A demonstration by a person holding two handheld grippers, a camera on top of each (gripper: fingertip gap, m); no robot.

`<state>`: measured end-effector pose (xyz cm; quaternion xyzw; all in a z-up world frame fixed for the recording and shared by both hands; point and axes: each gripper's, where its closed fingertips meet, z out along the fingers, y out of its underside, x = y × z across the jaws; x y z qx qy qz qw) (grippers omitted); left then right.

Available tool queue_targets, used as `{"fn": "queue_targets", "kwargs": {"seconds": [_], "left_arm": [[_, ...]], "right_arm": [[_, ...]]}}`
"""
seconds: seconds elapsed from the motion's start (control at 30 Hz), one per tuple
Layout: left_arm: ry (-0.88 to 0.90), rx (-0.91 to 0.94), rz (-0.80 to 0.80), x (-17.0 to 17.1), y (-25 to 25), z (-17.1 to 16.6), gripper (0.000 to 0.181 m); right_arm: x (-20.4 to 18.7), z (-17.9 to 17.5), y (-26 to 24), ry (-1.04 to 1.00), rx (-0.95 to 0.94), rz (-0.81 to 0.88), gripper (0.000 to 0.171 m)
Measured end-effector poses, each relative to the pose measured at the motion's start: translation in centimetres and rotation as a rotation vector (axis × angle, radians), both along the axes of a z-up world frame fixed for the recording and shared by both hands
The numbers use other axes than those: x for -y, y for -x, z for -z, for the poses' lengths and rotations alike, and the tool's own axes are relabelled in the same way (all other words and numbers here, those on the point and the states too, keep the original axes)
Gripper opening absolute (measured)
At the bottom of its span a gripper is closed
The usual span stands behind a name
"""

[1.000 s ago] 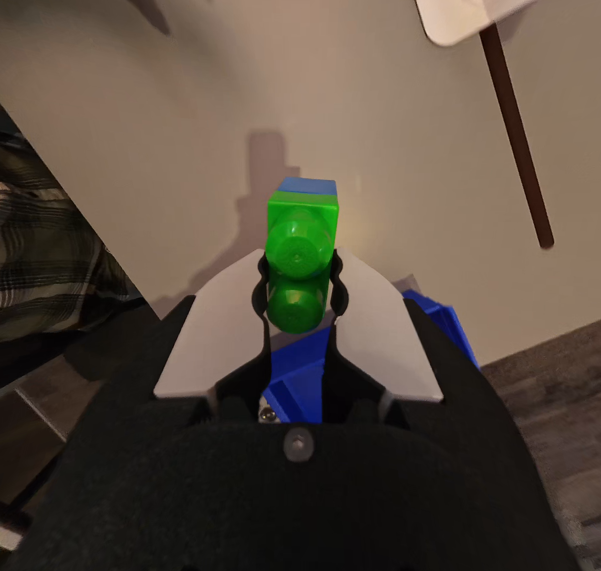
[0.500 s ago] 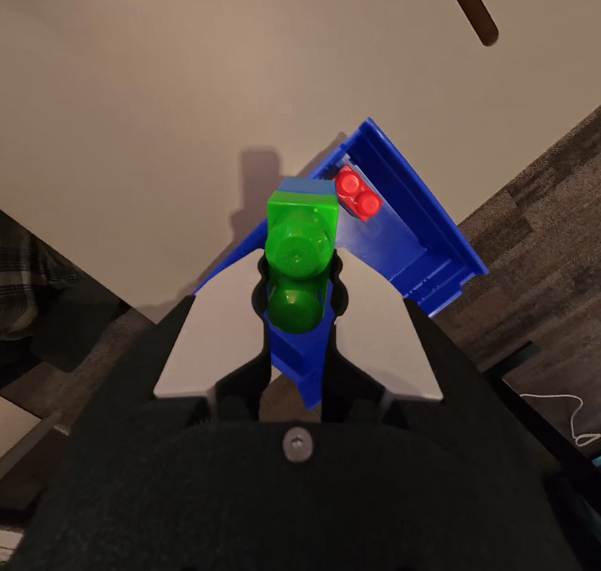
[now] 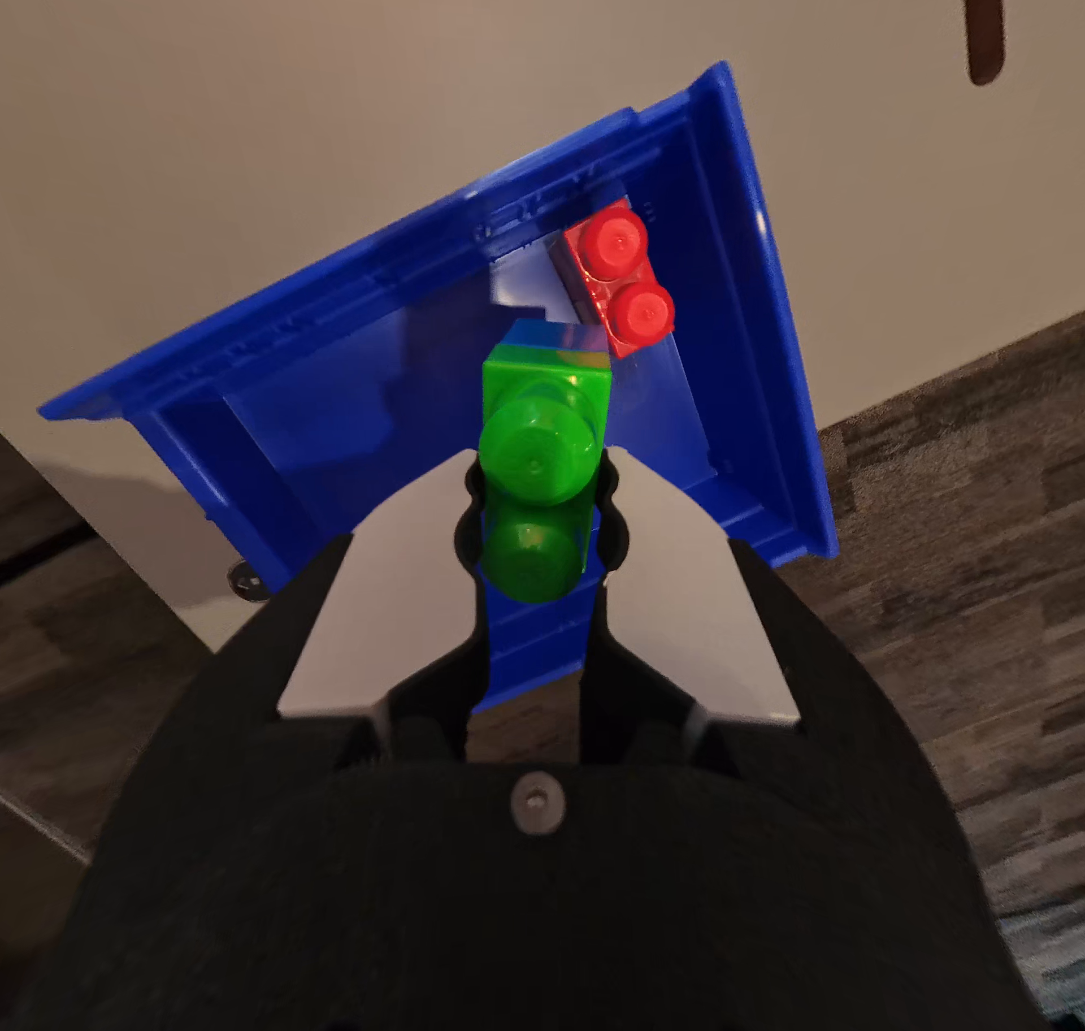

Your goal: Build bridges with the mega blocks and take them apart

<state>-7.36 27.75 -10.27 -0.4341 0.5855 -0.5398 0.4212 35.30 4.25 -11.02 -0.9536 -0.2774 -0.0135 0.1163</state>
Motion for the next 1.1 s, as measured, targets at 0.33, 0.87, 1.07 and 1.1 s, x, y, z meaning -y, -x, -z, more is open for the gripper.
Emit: {"fn": "queue_targets", "kwargs": {"seconds": [0.33,0.87,1.07,1.1], "left_arm": [[0.003,0.016,-0.022,0.8,-1.3,0.4,0.046],[-0.038,-0.031,-0.018,1.4,-2.4,1.8,0.043],[-0.041,-0.043,-0.014,1.5,-2.5,2.0,0.043],[-0.041,-0.045,-0.013,1.5,-2.5,2.1,0.043]], "right_arm": [[-0.9,4.6,1.5,0.145,0.034,-0.194,0.036],[-1.9,9.3,2.0,0.219,-0.005,-0.293,0.036],[-1.9,9.8,2.3,0.246,-0.010,-0.344,0.036],[-1.9,9.9,2.3,0.250,-0.010,-0.351,0.036]]}}
